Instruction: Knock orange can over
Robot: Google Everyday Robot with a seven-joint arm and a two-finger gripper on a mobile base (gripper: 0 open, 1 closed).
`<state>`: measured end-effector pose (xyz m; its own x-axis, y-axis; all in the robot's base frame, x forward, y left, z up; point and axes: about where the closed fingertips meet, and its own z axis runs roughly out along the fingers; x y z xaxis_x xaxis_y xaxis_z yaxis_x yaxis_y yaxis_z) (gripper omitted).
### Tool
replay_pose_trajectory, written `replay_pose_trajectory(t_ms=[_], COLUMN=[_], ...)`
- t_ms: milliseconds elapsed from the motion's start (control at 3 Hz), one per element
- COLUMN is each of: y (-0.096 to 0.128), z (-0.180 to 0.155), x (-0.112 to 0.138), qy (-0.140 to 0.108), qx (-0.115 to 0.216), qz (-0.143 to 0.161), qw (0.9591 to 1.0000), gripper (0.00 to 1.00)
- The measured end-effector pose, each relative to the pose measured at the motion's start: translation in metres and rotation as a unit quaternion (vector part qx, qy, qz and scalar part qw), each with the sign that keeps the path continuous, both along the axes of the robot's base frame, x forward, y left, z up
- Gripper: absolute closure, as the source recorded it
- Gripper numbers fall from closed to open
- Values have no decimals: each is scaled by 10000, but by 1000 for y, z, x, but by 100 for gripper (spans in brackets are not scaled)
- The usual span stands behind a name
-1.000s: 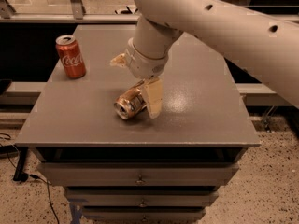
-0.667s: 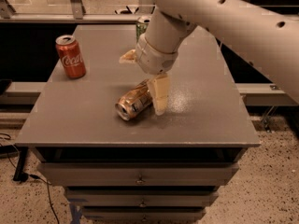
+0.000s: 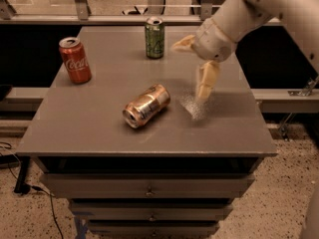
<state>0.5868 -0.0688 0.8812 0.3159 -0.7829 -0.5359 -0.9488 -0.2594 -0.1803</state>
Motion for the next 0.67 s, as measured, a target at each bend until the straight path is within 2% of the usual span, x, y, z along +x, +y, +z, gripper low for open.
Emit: replay_pose_trajectory(t_ms=[333, 667], y=[-43, -45], z=[39, 43], x=[1, 1], qy=[-10, -33], qx=[664, 755], qz=[-663, -704], qw=[9956, 9947], gripper=[0, 0])
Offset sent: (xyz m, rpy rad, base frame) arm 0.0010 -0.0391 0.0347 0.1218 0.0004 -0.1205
